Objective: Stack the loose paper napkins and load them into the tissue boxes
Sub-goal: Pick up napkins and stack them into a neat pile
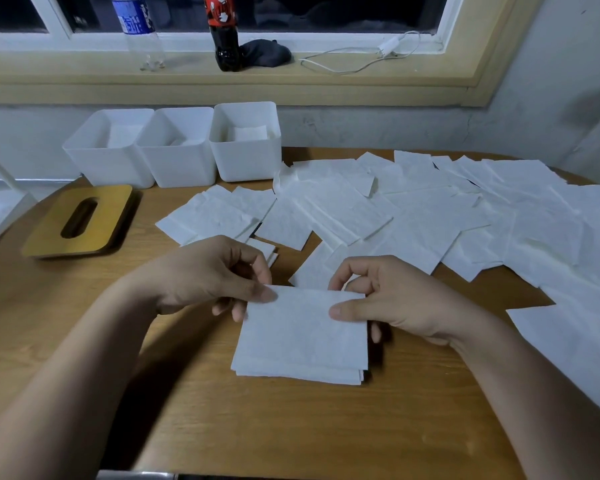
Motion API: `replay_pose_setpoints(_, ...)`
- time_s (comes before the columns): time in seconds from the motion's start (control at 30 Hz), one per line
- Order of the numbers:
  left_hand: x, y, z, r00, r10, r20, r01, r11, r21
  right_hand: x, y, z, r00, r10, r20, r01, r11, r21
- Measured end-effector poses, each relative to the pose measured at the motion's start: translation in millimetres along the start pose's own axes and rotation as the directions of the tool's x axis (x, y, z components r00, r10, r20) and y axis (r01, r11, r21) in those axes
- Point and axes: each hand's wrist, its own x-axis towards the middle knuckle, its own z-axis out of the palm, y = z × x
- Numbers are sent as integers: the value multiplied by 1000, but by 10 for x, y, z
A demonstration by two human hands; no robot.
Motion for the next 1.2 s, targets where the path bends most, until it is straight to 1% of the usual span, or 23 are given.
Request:
replay_pose_setpoints(0.07,12,-5,-6,999,-51,14,51,998,30,7,5,9,1000,20,4,-20,998,-56)
replay_pose_setpoints(0.2,31,-24,-37,992,-114,49,108,988,109,0,4,49,999,34,24,-31,991,-127)
replay_pose_setpoints(0.37,38,-23,-30,991,-126,56,113,976,185,9,14,87,999,31,7,-29,982,-189)
replay_pose_setpoints(0.5,61,-35,-39,988,-146,40,134,965,226,30,46,75,1000,-1,-23,-5,957,-291)
replay_pose_setpoints(0.57,64,-58,-76,986,-163,28,153,964,217,21,37,50,999,-28,-30,16,941,-339)
replay_pose_setpoints(0.63,53,-61,-114,987,-163,-2,161,972,173,16,38,22,997,-57,-58,32,930,-366)
replay_pose_setpoints(0.67,51,-58,-133,988,-148,-46,153,977,145,17,43,11,993,-75,-92,37,931,-364)
replay_pose_setpoints(0.7,57,-61,-152,985,-120,-126,135,984,120,28,58,1,985,-100,-140,43,932,-360)
replay_pose_setpoints(0.73,72,-73,-168,968,-79,-239,107,988,108,40,75,-5,973,-127,-193,51,933,-357)
replay_pose_setpoints(0.77,95,-104,-184,929,-17,-370,73,988,138,53,88,-8,959,-154,-240,62,933,-354)
replay_pose_setpoints(0.8,124,-142,-198,866,63,-496,52,975,215,62,101,-9,944,-178,-277,72,933,-353)
replay_pose_setpoints(0.83,157,-187,-208,793,145,-591,62,947,315,70,106,-7,933,-197,-302,82,932,-353)
replay_pose_setpoints(0.87,185,-233,-213,731,209,-650,95,912,400,70,108,-4,926,-209,-315,89,931,-354)
replay_pose_setpoints(0.9,219,-283,-218,693,247,-677,124,884,450,73,107,1,922,-216,-320,95,930,-355)
replay_pose_setpoints(0.93,255,-328,-223,677,264,-687,140,870,472,71,107,8,922,-221,-319,100,930,-355)
replay_pose_setpoints(1.1,389,-476,-224,675,299,-675,174,824,539,82,122,54,925,-229,-302,114,928,-354)
replay_pose_setpoints(1.2,407,-496,-231,657,311,-687,175,823,540,85,120,71,928,-241,-285,131,925,-355)
